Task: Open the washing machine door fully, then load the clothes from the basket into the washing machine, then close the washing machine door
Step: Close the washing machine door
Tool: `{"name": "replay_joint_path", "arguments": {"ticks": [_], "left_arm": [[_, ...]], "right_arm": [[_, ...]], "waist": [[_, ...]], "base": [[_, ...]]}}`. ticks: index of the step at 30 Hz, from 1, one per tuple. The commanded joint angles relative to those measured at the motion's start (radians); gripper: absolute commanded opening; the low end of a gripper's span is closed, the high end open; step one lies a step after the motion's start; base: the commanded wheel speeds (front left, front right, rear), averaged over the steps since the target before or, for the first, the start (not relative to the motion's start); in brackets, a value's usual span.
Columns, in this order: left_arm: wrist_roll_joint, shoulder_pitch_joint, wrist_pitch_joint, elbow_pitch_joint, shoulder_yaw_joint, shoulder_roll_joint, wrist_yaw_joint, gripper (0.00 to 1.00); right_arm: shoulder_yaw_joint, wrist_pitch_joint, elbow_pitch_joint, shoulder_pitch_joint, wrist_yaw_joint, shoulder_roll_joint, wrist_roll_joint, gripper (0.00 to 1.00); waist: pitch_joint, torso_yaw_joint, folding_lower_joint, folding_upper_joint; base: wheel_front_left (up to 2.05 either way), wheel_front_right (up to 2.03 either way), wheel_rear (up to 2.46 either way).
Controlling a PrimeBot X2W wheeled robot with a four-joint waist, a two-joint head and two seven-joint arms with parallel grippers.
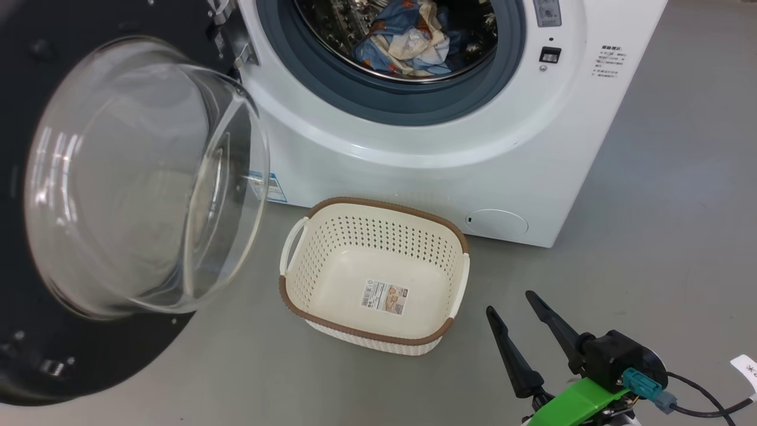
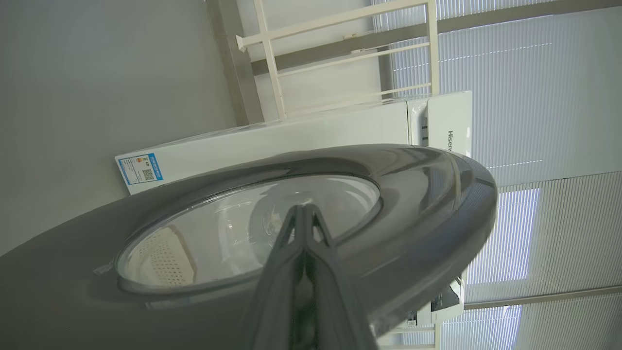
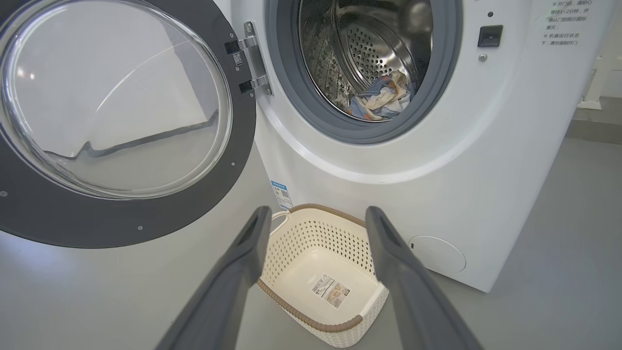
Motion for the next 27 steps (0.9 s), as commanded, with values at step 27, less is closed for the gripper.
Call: {"name": "replay_joint_path", "arguments": {"ticks": [27], "left_arm": [[-0.161, 0.234, 0.243, -0.572, -0.175, -0.250, 0.110, 0.00]], "right_arm": [[0.052, -0.031, 0.016, -0.011, 0.002, 0.014, 0.031, 1.00]], "waist": [[-0.013, -0.072, 0.0001, 0.0000]], "base": [[0.00, 0.00, 0.00]]}}
